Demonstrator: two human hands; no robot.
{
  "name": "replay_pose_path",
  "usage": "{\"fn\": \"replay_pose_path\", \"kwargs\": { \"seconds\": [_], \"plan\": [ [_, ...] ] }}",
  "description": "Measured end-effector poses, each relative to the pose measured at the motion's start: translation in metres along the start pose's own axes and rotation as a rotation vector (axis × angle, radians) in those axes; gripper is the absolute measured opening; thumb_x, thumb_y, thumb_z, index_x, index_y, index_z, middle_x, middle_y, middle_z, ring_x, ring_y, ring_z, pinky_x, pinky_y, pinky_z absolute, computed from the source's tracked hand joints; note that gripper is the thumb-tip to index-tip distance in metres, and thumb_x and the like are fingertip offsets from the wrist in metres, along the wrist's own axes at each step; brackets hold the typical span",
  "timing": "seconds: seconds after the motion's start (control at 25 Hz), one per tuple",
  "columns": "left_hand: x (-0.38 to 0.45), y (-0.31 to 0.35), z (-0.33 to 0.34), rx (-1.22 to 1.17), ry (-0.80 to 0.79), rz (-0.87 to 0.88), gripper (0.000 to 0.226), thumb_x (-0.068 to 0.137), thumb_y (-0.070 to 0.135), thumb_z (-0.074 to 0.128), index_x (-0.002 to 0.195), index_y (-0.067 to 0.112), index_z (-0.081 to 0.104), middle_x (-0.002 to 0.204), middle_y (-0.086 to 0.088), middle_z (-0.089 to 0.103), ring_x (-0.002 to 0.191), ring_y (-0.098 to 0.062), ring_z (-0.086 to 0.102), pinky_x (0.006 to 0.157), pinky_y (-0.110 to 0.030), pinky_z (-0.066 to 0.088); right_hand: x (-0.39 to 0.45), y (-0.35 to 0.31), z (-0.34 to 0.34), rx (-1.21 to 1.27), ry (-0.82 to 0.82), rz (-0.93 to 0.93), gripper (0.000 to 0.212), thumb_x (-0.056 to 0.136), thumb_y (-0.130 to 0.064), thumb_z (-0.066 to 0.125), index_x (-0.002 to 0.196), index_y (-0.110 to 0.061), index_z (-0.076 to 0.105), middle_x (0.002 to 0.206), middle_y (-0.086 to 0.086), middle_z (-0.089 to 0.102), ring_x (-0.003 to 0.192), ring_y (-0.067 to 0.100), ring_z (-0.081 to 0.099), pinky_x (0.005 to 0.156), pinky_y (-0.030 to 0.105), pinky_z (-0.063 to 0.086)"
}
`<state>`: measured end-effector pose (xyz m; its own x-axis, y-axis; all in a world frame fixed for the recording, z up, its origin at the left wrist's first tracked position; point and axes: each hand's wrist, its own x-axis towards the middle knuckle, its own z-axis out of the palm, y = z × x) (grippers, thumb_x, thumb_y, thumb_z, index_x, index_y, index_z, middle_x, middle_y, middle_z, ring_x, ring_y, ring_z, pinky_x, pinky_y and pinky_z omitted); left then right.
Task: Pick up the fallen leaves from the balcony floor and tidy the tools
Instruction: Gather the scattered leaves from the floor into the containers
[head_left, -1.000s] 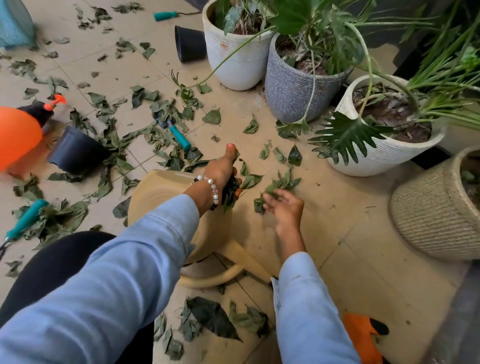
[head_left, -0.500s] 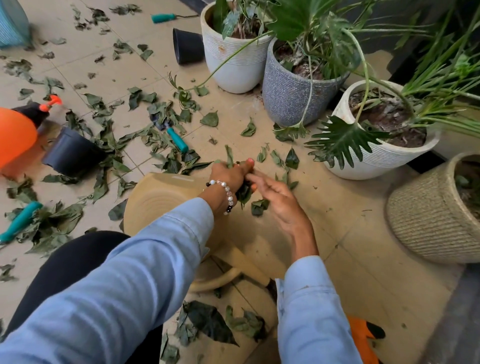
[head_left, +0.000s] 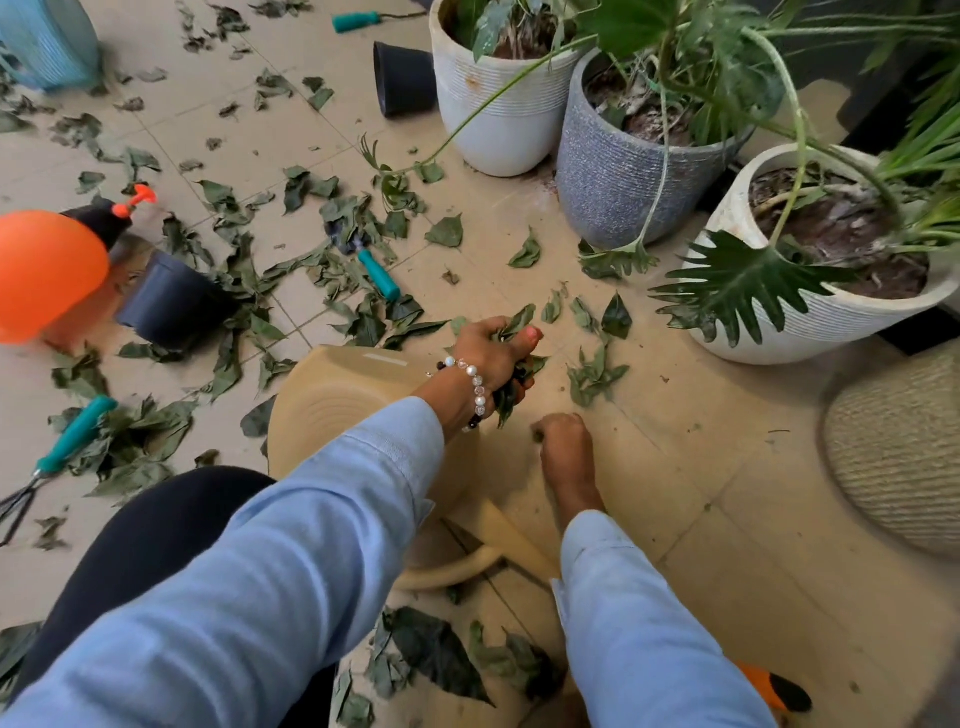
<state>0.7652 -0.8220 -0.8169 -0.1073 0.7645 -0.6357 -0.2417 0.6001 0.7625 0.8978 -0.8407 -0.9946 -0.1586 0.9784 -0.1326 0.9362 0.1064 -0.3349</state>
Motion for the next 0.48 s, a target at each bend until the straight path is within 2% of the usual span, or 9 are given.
{"fn": "replay_pose_path", "kwargs": {
  "seconds": [0.04, 0.12, 0.16, 0.2, 0.24, 0.28, 0.36, 0.44, 0.48],
  "plan": [
    [0.001, -0.003, 0.002, 0.022, -0.002, -0.014, 0.018, 0.095, 0.023, 0.060, 0.097, 0.006, 0.055, 0.062, -0.008, 0.044, 0.039, -0.017, 0.041, 0.037, -0.017, 0.030, 0.000, -0.001, -0.010, 0.274, 0.069, 0.175, 0.030, 0.086, 0.005, 0.055, 0.102, -0.013, 0.073, 0.105, 0.007, 0.072, 0.096, 0.018, 0.063, 0.090, 0.029, 0.051],
    [0.004, -0.007, 0.009, 0.081, -0.002, -0.020, 0.035, 0.093, 0.037, 0.060, 0.081, 0.004, 0.056, 0.053, -0.008, 0.046, 0.038, -0.019, 0.042, 0.038, -0.019, 0.034, 0.002, -0.005, -0.041, 1.067, 0.183, 0.547, 0.028, 0.083, 0.010, 0.062, 0.105, -0.006, 0.071, 0.103, 0.008, 0.071, 0.089, 0.018, 0.067, 0.085, 0.032, 0.057],
    [0.006, -0.009, 0.014, 0.135, 0.023, -0.030, 0.045, 0.092, 0.047, 0.058, 0.076, 0.005, 0.058, 0.052, -0.007, 0.051, 0.040, -0.021, 0.047, 0.040, -0.021, 0.039, 0.000, -0.009, -0.058, 1.416, 0.223, 0.604, 0.030, 0.084, 0.011, 0.061, 0.110, 0.000, 0.067, 0.103, 0.010, 0.069, 0.087, 0.018, 0.067, 0.082, 0.031, 0.058],
    [0.010, -0.012, 0.018, 0.188, 0.054, -0.047, 0.056, 0.088, 0.060, 0.054, 0.076, 0.005, 0.063, 0.056, -0.008, 0.057, 0.046, -0.023, 0.054, 0.047, -0.024, 0.047, -0.002, -0.014, -0.072, 1.628, 0.246, 0.589, 0.031, 0.085, 0.012, 0.060, 0.114, 0.003, 0.063, 0.101, 0.010, 0.068, 0.086, 0.017, 0.066, 0.081, 0.029, 0.058],
    [0.011, -0.014, 0.023, 0.225, 0.071, -0.074, 0.071, 0.080, 0.074, 0.049, 0.083, 0.006, 0.067, 0.067, -0.010, 0.065, 0.058, -0.026, 0.062, 0.060, -0.029, 0.055, -0.005, -0.021, -0.083, 1.697, 0.263, 0.552, 0.031, 0.086, 0.011, 0.059, 0.116, 0.004, 0.061, 0.102, 0.010, 0.067, 0.086, 0.017, 0.066, 0.080, 0.027, 0.057],
    [0.014, -0.017, 0.028, 0.234, 0.079, -0.113, 0.087, 0.069, 0.085, 0.045, 0.094, 0.005, 0.069, 0.083, -0.013, 0.070, 0.074, -0.029, 0.067, 0.077, -0.037, 0.057, -0.009, -0.029, -0.091, 1.652, 0.281, 0.494, 0.031, 0.087, 0.008, 0.059, 0.117, 0.003, 0.061, 0.104, 0.009, 0.067, 0.089, 0.016, 0.065, 0.081, 0.026, 0.056],
    [0.024, -0.029, 0.034, 0.196, 0.063, -0.137, 0.102, 0.060, 0.088, 0.046, 0.111, 0.001, 0.063, 0.110, -0.016, 0.068, 0.100, -0.033, 0.065, 0.095, -0.044, 0.051, -0.015, -0.045, -0.103, 1.262, 0.245, 0.328, 0.025, 0.091, -0.002, 0.056, 0.114, -0.004, 0.066, 0.107, 0.002, 0.066, 0.094, 0.012, 0.063, 0.084, 0.027, 0.052],
    [0.032, -0.039, 0.035, 0.155, 0.078, -0.115, 0.095, 0.060, 0.077, 0.062, 0.117, 0.001, 0.061, 0.116, -0.015, 0.066, 0.103, -0.032, 0.065, 0.096, -0.044, 0.051, -0.024, -0.047, -0.103, 0.963, 0.040, 0.065, 0.025, 0.094, -0.003, 0.048, 0.111, -0.007, 0.066, 0.109, -0.001, 0.064, 0.098, 0.008, 0.059, 0.085, 0.024, 0.046],
    [0.034, -0.040, 0.033, 0.125, 0.107, -0.118, 0.096, 0.055, 0.073, 0.069, 0.119, 0.001, 0.060, 0.112, -0.015, 0.068, 0.096, -0.030, 0.067, 0.091, -0.042, 0.054, -0.026, -0.043, -0.106, 0.987, -0.098, 0.005, 0.029, 0.097, -0.002, 0.044, 0.118, -0.007, 0.063, 0.116, -0.001, 0.061, 0.106, 0.005, 0.057, 0.090, 0.019, 0.044]
  ]
}}
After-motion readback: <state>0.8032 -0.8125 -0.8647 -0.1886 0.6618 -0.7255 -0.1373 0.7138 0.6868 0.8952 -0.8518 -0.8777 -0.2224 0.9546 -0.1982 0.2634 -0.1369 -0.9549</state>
